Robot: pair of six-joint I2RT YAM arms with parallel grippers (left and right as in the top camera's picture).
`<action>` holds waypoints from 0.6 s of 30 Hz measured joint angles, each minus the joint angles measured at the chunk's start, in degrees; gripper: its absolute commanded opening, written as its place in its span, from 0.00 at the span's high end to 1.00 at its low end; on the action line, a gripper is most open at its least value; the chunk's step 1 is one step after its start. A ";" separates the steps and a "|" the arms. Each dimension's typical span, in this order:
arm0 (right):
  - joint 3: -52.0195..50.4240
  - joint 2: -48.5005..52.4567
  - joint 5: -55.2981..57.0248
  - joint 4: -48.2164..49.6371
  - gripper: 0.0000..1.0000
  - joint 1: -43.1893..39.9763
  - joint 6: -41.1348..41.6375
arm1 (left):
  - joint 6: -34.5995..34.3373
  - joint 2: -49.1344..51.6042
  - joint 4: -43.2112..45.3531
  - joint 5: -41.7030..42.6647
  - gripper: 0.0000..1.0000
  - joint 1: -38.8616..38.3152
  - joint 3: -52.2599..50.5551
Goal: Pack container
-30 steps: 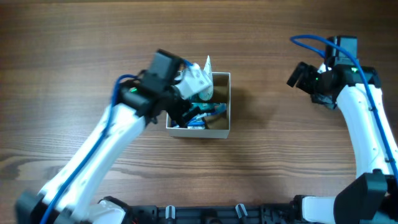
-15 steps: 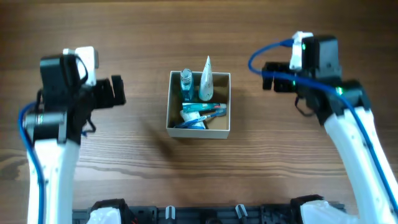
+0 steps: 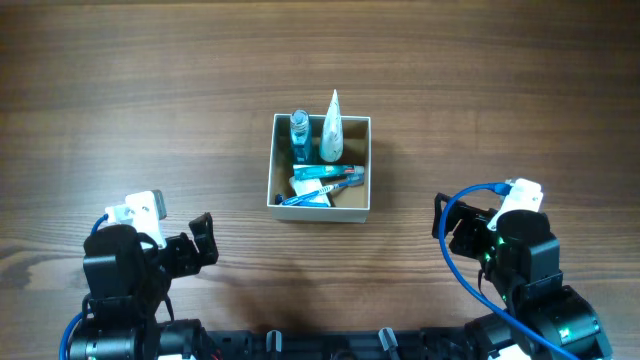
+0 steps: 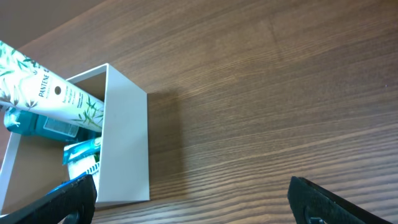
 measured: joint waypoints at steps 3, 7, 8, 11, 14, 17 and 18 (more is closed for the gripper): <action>-0.42 -2.56 0.63 -0.83 0.00 -2.62 -1.03 | -0.02 0.00 -0.13 0.02 0.00 0.00 0.00; -12.28 -18.27 -0.87 24.81 0.00 -7.26 -14.88 | -0.02 0.00 -0.15 0.04 0.00 0.00 -0.09; -17.20 -22.14 -2.21 30.53 0.00 -8.17 -20.11 | -0.02 0.00 -0.15 0.04 0.00 0.00 -0.11; -28.52 -24.94 -3.93 48.37 0.00 -10.01 -29.33 | -0.02 0.04 -0.15 0.04 0.00 0.00 -0.13; -35.80 -27.98 -5.27 48.46 0.00 -11.98 -33.27 | -0.02 0.04 -0.13 0.04 0.00 0.00 -0.13; -36.83 -29.40 -6.80 46.12 0.00 -13.07 -34.25 | -0.02 0.04 -0.11 0.04 0.00 0.00 -0.15; -36.83 -29.42 -7.15 46.14 0.00 -13.05 -34.27 | -0.04 0.04 -0.13 0.04 0.00 0.00 -0.15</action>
